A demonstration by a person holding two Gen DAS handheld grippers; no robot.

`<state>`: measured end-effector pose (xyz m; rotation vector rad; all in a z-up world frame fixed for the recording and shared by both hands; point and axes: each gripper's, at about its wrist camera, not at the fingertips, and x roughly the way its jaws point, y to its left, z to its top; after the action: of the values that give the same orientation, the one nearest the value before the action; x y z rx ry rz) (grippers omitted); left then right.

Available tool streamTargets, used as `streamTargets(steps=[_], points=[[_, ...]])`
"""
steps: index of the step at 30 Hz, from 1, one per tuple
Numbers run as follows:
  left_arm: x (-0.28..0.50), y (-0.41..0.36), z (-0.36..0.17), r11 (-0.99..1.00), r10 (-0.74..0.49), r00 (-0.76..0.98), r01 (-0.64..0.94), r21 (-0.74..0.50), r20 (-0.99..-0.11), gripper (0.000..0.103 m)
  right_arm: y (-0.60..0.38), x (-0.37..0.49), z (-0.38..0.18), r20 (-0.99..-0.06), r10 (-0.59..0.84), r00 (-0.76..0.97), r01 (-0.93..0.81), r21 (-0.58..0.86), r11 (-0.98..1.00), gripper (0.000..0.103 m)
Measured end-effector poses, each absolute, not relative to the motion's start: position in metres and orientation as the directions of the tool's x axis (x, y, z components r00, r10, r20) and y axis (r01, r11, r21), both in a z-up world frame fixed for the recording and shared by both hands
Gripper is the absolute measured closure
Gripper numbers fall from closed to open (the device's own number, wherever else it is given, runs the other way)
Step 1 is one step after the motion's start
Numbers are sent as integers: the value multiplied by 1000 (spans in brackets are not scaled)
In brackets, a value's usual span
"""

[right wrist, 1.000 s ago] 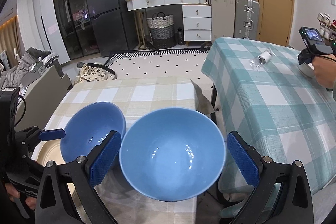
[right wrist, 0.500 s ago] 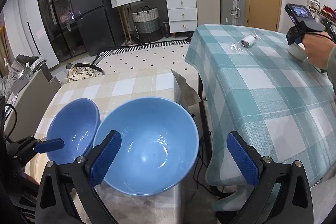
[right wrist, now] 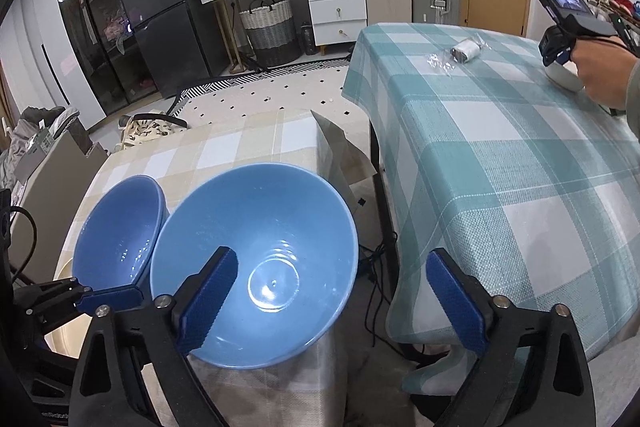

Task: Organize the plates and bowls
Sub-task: 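Close both grippers on the rim of the light blue bowl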

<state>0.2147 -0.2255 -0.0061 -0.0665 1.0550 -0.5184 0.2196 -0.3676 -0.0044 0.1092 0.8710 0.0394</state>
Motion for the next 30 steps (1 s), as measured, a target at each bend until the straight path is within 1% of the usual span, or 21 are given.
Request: streamTargets(steps=[1,5,6,11,13,15,17,19,20,21,24,28,30], points=[[215,-226,-7,881,-433,385,371,-293,-815,47,-368,221,-6,-765,81,639,7,111,994,17],[216,-230,-10,892,-412,392,359,-275,-822,47,-367,224,-13,-780,79,621,6,105,994,23],[218,-230,-11,893,-409,394,358,-273,-823,47,-367,226,-14,-783,81,617,2,105,994,26],[220,-232,-13,896,-406,397,351,-272,-823,47,-370,234,-25,-803,76,591,15,105,994,42],[221,-233,-13,898,-403,398,347,-272,-824,47,-374,237,-29,-811,74,581,27,110,994,50],[222,-233,-14,898,-402,399,347,-270,-824,47,-376,239,-32,-814,69,577,34,109,993,53],[223,-234,-14,898,-402,400,349,-269,-824,47,-377,241,-34,-817,64,573,36,103,994,58],[223,-234,-15,898,-399,401,352,-264,-825,47,-376,241,-35,-820,62,569,28,94,995,68],[223,-234,-17,900,-395,402,352,-258,-826,50,-375,240,-35,-816,59,575,23,88,996,72],[223,-234,-18,901,-390,400,350,-255,-830,56,-374,240,-34,-815,47,577,23,74,997,77],[224,-233,-19,904,-386,402,344,-254,-830,58,-373,241,-36,-816,50,576,18,74,997,86],[224,-233,-19,907,-376,411,348,-238,-831,64,-370,242,-37,-816,49,576,6,64,998,91],[225,-233,-19,907,-374,410,348,-237,-832,64,-369,241,-37,-815,41,578,5,54,999,91]])
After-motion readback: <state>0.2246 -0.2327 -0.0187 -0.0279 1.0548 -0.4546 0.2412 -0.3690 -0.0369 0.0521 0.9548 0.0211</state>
